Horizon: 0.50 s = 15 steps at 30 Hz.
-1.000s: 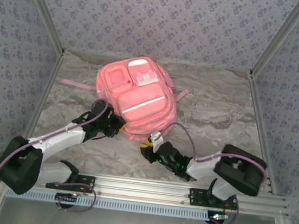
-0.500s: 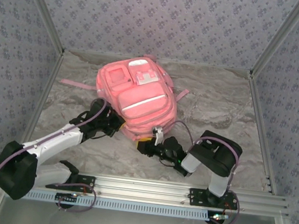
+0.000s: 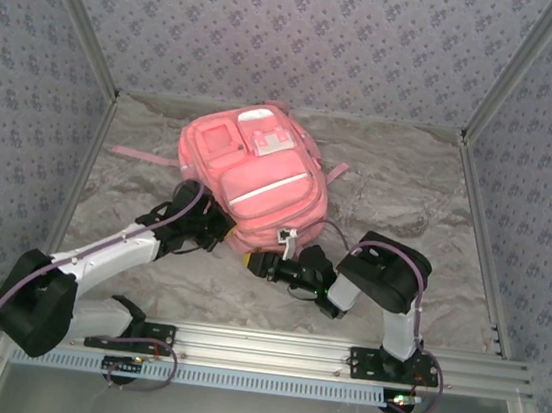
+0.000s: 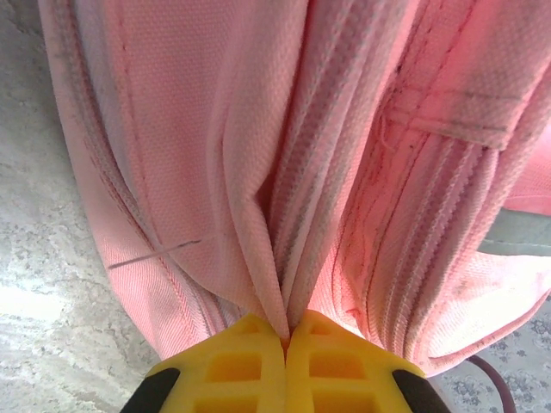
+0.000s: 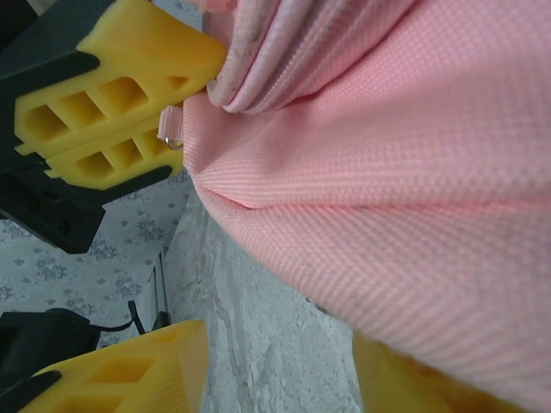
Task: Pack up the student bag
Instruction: Zip the student bag at the top-center of the table.
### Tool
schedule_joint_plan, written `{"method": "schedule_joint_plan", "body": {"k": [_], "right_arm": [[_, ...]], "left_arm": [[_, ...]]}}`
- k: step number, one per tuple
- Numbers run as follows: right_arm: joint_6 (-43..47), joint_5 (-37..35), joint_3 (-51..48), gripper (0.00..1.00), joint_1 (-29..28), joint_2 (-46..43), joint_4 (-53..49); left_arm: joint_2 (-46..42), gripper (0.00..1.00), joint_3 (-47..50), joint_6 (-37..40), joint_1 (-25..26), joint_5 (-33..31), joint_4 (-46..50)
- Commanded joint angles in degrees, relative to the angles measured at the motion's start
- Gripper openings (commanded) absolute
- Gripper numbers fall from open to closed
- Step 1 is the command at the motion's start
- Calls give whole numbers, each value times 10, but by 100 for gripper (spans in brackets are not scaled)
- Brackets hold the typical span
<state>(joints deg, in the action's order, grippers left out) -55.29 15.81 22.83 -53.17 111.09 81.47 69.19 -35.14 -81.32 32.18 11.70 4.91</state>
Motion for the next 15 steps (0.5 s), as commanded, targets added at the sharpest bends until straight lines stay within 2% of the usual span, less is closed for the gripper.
{"method": "schedule_joint_plan", "body": {"k": [1, 5, 9, 15], "right_arm": [[7, -68, -29, 54, 6, -3, -41], [49, -119, -66, 54, 7, -54, -75], [91, -139, -71, 52, 4, -126, -171], [147, -166, -40, 51, 3, -229, -341]], "left_arm": [[-3, 0, -33, -1, 10, 8, -23], [-13, 0, -40, 15, 9, -5, 7], [-7, 0, -55, 42, 9, -26, 45], [34, 0, -49, 64, 10, -35, 40]]}}
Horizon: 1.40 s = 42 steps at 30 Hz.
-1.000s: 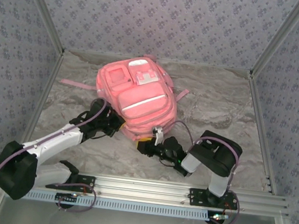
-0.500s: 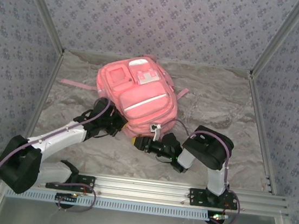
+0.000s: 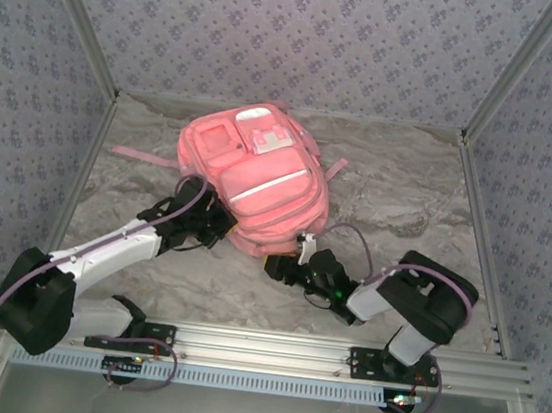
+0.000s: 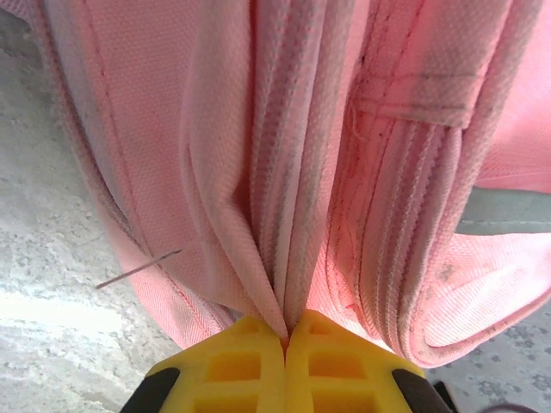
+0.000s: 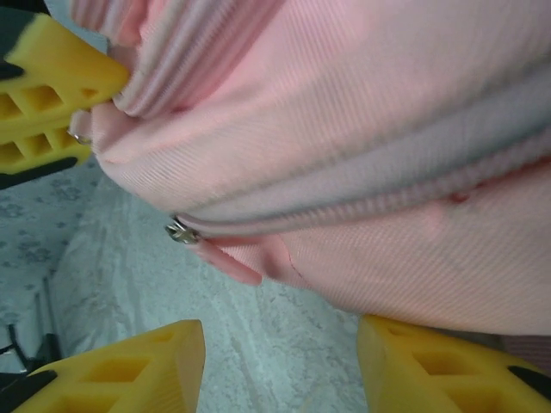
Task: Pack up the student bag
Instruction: Zip the student bag at the top-center of the table.
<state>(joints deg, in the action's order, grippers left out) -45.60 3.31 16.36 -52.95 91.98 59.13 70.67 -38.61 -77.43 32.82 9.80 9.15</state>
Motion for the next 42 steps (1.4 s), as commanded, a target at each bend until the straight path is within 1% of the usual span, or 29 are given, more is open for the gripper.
{"method": "schedule_joint_plan", "body": {"k": [1, 4, 9, 11, 13, 17, 21, 22, 31, 35, 38, 42], "right_arm": [[59, -40, 33, 51, 0, -48, -140], [61, -15, 50, 50, 0, -61, -185], [57, 11, 62, 49, 1, -49, -184], [40, 41, 63, 50, 2, -33, -166], [3, 67, 58, 52, 9, -9, -118], [-109, 128, 54, 53, 28, 61, 21], [-208, 147, 46, 54, 34, 150, 199], [-225, 148, 47, 54, 36, 163, 206], [-216, 141, 36, 52, 33, 164, 209], [-220, 154, 35, 49, 34, 159, 197], [-210, 160, 27, 49, 35, 131, 161], [-184, 156, 17, 52, 32, 63, 57]], "left_arm": [[27, 0, -13, 25, 5, -15, -6], [52, 0, -10, 29, 9, -16, -18], [75, 0, -10, 32, 12, -16, -25], [74, 0, -10, 31, 12, -16, -26], [70, 0, -11, 33, 13, -18, -22], [61, 0, -12, 32, 12, -20, -18], [60, 0, -10, 32, 12, -21, -16], [60, 0, -10, 32, 12, -20, -17], [57, 0, -7, 29, 12, -20, -18], [59, 0, -8, 29, 12, -20, -19], [58, 0, -9, 29, 12, -18, -19], [59, 0, -9, 29, 12, -18, -18]]}}
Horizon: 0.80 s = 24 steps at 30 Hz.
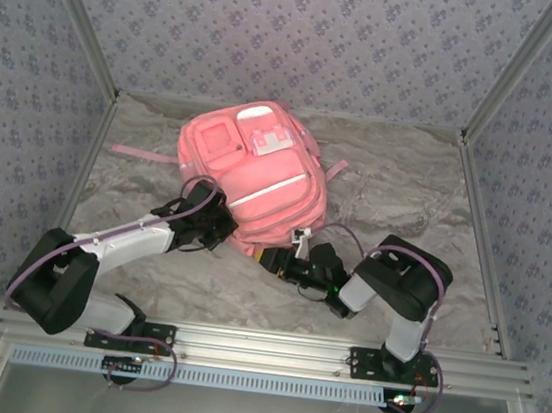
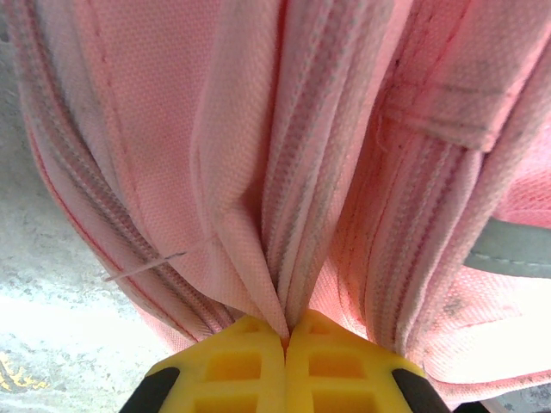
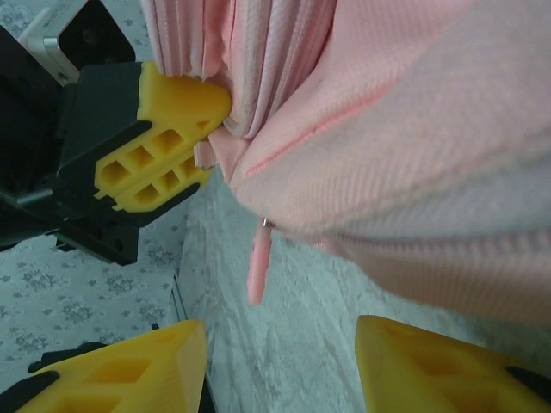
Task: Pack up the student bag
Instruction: Zip the student bag at the top-center of the table.
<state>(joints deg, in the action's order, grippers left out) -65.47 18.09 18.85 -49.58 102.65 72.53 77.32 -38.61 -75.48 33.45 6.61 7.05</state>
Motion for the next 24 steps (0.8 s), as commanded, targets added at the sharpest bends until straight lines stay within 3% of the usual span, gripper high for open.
{"method": "schedule_joint_plan", "body": {"k": [1, 10, 24], "right_arm": [[20, 4, -8, 52, -3, -57, -100], [35, -17, 49, 56, -31, -79, -222], [14, -54, 83, 53, -48, -53, -216]], "left_arm": [[-8, 0, -9, 10, 6, 14, 3], [-10, 0, -13, 10, 5, 14, 4], [-2, 0, -8, 10, 3, 24, -6]]}}
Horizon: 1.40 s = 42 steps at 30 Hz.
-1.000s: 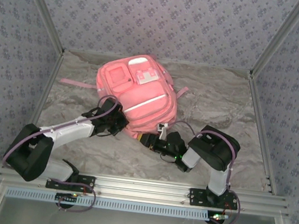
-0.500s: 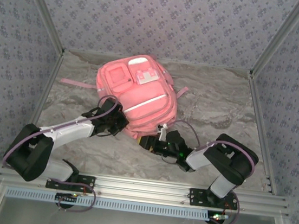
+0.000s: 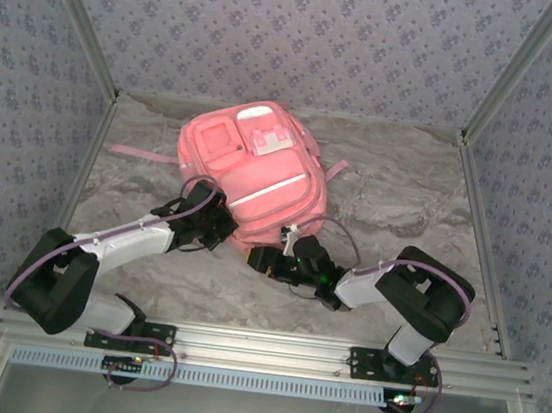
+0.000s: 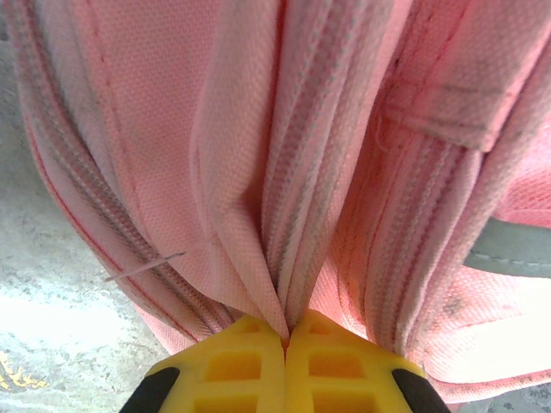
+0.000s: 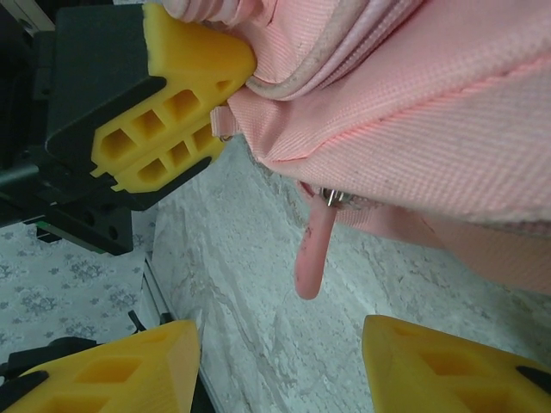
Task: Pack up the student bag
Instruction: Zip the student bag at the top-center of the table.
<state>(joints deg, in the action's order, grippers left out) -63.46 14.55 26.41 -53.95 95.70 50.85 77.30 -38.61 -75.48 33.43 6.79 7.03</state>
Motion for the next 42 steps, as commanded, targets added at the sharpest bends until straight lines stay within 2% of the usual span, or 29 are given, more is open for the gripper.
{"method": "schedule_joint_plan", "body": {"k": [1, 10, 21, 25, 30, 33, 38, 42], "right_arm": [[-9, -19, 9, 53, -4, 22, 8], [-33, -27, 16, 45, -7, 64, 72], [-46, -30, 39, 38, -7, 89, 77], [-59, -35, 34, 27, -5, 107, 99], [-61, -45, 13, 7, 1, 100, 119], [-47, -40, -2, 0, 6, 78, 99], [-7, -16, -18, 0, 20, 32, 22], [42, -9, -12, 0, 22, -11, -87]], "left_arm": [[-1, 0, -8, 10, 3, 22, -7], [4, 0, -7, 7, 3, 25, -11], [2, 0, -2, 5, 3, 26, -16], [0, 0, -1, 6, 3, 25, -15], [-4, 0, 1, 11, 3, 23, -11], [-10, 0, 0, 18, -6, 21, 0], [-42, 0, -10, 36, -37, 17, 34], [-68, 0, -21, 51, -53, 6, 63]]}}
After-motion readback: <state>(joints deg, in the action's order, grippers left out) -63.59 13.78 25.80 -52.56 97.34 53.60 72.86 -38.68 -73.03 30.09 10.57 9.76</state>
